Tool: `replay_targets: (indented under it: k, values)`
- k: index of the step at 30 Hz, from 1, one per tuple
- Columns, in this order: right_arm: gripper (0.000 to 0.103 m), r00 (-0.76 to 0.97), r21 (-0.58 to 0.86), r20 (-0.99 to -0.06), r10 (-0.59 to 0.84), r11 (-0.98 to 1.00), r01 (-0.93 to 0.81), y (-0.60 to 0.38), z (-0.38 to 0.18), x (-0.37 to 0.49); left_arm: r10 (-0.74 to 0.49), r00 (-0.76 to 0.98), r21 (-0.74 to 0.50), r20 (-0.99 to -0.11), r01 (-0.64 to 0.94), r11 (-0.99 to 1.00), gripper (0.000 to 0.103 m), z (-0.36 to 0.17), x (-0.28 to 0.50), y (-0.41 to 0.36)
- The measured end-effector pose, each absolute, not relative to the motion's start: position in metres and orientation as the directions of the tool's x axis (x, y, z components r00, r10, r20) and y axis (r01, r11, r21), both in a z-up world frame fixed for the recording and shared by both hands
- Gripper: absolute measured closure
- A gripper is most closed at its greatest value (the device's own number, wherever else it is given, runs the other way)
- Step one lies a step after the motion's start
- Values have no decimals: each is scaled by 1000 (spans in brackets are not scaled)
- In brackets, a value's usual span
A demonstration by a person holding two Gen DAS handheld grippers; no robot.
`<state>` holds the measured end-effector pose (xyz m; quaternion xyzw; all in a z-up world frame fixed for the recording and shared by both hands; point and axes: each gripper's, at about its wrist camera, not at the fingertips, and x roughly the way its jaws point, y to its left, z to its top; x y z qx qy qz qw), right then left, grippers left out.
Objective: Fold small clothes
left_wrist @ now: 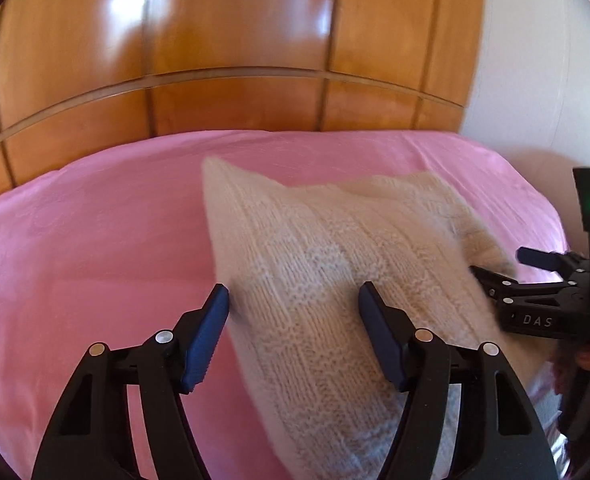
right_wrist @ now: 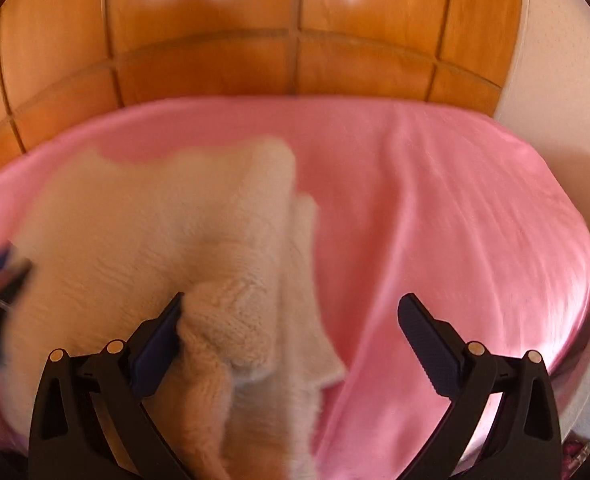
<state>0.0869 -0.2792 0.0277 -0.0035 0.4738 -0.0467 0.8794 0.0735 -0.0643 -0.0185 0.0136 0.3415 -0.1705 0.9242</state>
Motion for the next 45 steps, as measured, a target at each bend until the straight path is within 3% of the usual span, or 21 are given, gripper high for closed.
replay_targets:
  k: [7, 11, 14, 16, 21, 25, 27, 33, 36, 39, 42, 45]
  values:
    - [2, 561, 116, -827, -31, 967, 225, -326, 9, 31, -239, 772, 114, -589, 372, 921, 37, -27, 54, -97]
    - [2, 602, 113, -796, -56, 964, 239, -320, 8, 28, -251, 767, 51, -590, 346, 937, 36, -26, 55, -87]
    - [2, 610, 168, -792, -20, 954, 248, -323, 11, 25, -295, 738, -68, -606, 322, 944, 27, -13, 49, -69]
    - [2, 586, 182, -810, 4, 952, 245, -327, 19, 26, -302, 754, -96, -584, 305, 948, 26, -5, 43, -60]
    - [2, 650, 108, -758, -45, 975, 193, -309, 70, 38, -282, 799, -17, -532, 323, 946, 21, 10, 34, -68]
    - [2, 673, 30, -738, -51, 994, 108, -282, 89, 70, -274, 747, 54, -606, 383, 922, 21, -3, 48, -95]
    - [2, 652, -23, -754, -75, 996, 88, -266, 87, 91, -259, 731, 90, -631, 400, 912, 20, -13, 52, -108]
    - [2, 535, -230, -807, -249, 968, 104, -253, 37, 137, -242, 762, 188, -601, 429, 883, 20, -23, 36, -122]
    - [2, 527, -210, -798, -292, 955, 211, -281, 16, 129, -251, 782, 254, -570, 459, 851, 20, -25, 27, -129]
    - [2, 567, -125, -781, -262, 955, 270, -296, 10, 115, -273, 764, 205, -584, 465, 861, 20, -17, 29, -125]
    - [2, 590, -155, -753, -290, 950, 270, -292, 13, 110, -319, 735, 55, -598, 435, 899, 20, 8, 44, -108]
    - [2, 600, -109, -757, -259, 955, 275, -300, 13, 108, -277, 755, 20, -594, 358, 934, 20, 25, 65, -97]
